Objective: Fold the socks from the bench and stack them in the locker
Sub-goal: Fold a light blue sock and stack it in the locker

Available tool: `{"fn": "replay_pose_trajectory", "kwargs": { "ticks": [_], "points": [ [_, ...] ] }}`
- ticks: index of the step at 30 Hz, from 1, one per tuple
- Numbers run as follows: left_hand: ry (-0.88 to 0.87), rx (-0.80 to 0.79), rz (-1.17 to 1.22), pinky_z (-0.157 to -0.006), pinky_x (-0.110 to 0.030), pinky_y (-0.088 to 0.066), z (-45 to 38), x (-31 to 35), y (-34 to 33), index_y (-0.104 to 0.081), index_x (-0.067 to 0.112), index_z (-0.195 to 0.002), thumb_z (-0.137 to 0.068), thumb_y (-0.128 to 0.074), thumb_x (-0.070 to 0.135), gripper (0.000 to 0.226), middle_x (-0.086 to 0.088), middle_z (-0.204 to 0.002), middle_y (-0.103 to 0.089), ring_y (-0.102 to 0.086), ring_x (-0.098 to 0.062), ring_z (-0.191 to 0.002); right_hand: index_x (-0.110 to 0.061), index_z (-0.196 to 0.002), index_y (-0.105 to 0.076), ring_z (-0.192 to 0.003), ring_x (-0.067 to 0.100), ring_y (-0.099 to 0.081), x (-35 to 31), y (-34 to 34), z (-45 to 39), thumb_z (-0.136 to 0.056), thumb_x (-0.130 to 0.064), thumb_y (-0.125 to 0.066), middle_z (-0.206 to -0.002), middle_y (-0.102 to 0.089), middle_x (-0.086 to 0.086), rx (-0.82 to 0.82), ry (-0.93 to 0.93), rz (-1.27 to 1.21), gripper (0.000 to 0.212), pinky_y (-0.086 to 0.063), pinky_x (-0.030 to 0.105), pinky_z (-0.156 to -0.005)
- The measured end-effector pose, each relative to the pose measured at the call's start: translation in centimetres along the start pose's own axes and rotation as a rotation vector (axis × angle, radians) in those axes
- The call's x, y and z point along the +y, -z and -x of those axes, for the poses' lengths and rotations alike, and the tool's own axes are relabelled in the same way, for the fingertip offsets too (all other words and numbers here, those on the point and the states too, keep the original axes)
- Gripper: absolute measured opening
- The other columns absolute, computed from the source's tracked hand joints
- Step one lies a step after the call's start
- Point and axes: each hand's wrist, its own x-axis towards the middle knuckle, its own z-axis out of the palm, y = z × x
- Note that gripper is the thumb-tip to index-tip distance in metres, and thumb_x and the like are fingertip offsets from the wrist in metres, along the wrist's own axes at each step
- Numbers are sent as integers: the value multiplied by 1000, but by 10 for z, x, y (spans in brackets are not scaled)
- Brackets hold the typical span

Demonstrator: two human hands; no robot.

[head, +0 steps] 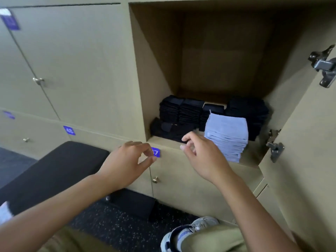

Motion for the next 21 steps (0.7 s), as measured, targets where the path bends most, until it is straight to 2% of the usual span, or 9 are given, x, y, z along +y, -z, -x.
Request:
{"fn": "replay_pose_trajectory", "kwargs": {
  "ticks": [4, 7, 12, 16, 19, 21],
  "points": [
    [43, -37, -36, -81, -31, -50, 48, -26, 0, -64, 35, -101, -97, -50, 54, 24, 24, -94, -57, -54, -5, -95, -32, -120, -52, -86, 12, -58, -18, -21, 8, -102, -39, -51, -105, -61, -13, -129, 54, 49, 19, -50, 34, -79],
    [94, -61, -44, -79, -32, -52, 83, -48, 0, -62, 38, -96, -97, -51, 53, 19, 22, -93, -59, -55, -5, -94, -33, -122, -52, -85, 12, -57, -31, -35, 16, -103, -38, -50, -105, -60, -15, -215, 104, 66, 20, -49, 33, -77],
    [192, -89, -36, -81, -30, -51, 131, -85, 6, -61, 39, -91, -98, -56, 48, 13, 25, -90, -58, -54, 0, -93, -31, -124, -53, -86, 13, -58, -53, -52, 24, -103, -40, -51, -107, -60, -14, -294, 175, 79, 23, -51, 34, -79],
    [288, -65, -34, -77, -31, -51, 160, -115, 14, -60, 38, -86, -97, -61, 42, 12, 20, -85, -61, -56, 0, -88, -34, -121, -53, -82, 10, -58, -61, -64, 31, -102, -43, -50, -104, -59, -15, -337, 212, 82, 21, -52, 35, -78],
    [374, -37, -53, -78, -32, -50, 178, -146, 19, -64, 32, -86, -95, -66, 35, 10, 15, -86, -65, -59, -4, -87, -36, -121, -52, -85, 9, -60, -64, -70, 34, -102, -45, -49, -105, -59, -15, -372, 232, 89, 21, -53, 36, -78],
    [452, -41, -120, -79, -33, -47, 189, -173, 24, -67, 30, -92, -95, -68, 35, 6, 12, -92, -66, -62, -13, -91, -36, -121, -52, -85, 9, -60, -65, -74, 35, -102, -45, -50, -104, -59, -15, -391, 242, 86, 21, -54, 37, -78]
  ]
}}
